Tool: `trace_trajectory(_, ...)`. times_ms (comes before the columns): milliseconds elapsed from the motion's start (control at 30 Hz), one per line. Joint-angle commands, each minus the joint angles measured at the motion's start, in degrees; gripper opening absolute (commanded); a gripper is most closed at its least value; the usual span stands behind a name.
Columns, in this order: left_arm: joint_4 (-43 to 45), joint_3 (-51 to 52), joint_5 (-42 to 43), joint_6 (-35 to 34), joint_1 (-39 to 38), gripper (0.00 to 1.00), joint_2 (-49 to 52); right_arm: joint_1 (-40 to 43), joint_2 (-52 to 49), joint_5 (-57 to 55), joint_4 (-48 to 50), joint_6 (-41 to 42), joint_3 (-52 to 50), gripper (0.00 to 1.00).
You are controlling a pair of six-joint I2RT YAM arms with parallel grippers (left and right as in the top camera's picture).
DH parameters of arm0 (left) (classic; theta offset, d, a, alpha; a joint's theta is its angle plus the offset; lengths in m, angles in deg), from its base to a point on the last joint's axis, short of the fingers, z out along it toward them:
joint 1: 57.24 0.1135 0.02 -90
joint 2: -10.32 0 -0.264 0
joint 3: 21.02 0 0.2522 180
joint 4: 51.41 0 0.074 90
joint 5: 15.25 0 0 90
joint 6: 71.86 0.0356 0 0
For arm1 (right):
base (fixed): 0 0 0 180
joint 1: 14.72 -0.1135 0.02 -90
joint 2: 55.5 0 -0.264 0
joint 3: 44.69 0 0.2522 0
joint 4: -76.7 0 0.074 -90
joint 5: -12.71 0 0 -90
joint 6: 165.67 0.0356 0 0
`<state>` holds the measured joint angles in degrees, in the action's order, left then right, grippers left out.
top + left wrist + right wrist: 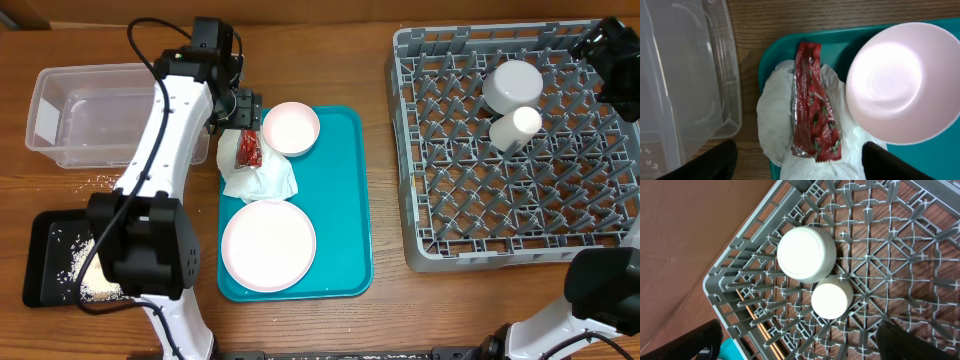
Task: Sort waste into correct bins and load items into the dishwasher
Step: 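Lower the left gripper onto the red wrapper on the tissue and grasp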
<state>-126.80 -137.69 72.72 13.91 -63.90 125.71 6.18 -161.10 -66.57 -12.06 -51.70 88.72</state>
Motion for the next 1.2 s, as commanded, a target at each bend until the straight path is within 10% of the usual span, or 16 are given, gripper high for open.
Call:
trace_trajectory(0, 0.5, -1.4, -3.5, -2.4, -0.9, 0.76, 2.6, -0.3, 0.1, 0.3, 0.3, 0.1, 0.4, 1.0)
trace_trajectory(1167, 6.5, -1.4, 0.6, -3.8, -1.4, 0.33, 13.7, -0.3, 0.2, 0.3, 0.3, 0.1, 0.4, 1.0)
